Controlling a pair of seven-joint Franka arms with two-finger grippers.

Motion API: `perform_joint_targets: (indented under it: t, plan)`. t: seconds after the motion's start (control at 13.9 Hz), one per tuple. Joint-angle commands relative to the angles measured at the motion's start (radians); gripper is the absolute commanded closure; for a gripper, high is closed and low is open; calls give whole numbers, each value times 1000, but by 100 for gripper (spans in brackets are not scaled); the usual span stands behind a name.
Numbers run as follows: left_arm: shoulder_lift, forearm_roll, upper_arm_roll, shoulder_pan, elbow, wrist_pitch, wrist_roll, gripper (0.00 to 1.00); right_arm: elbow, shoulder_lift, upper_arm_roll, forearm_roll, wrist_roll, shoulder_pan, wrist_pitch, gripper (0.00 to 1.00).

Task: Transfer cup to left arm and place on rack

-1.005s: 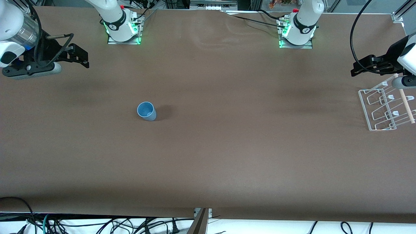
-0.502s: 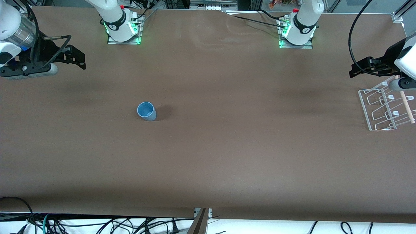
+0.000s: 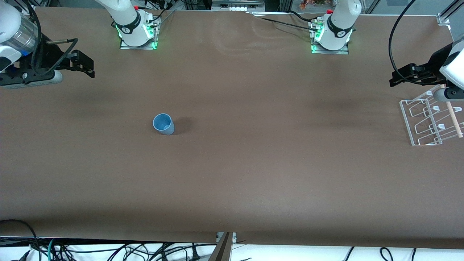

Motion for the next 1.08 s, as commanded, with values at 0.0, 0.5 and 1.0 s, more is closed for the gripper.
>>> perform_joint_targets:
  t: [0.0, 0.5, 1.0]
  plan:
    - [10, -12, 0, -6, 22, -5, -9, 0, 14, 10, 11, -3, -16, 0, -13, 1]
    - [10, -11, -3, -4, 22, -5, -12, 0, -46, 19, 13, 10, -15, 0, 8, 1]
    - [10, -11, -3, -4, 22, -5, -11, 0, -282, 99, 17, 47, 4, 32, 287, 1]
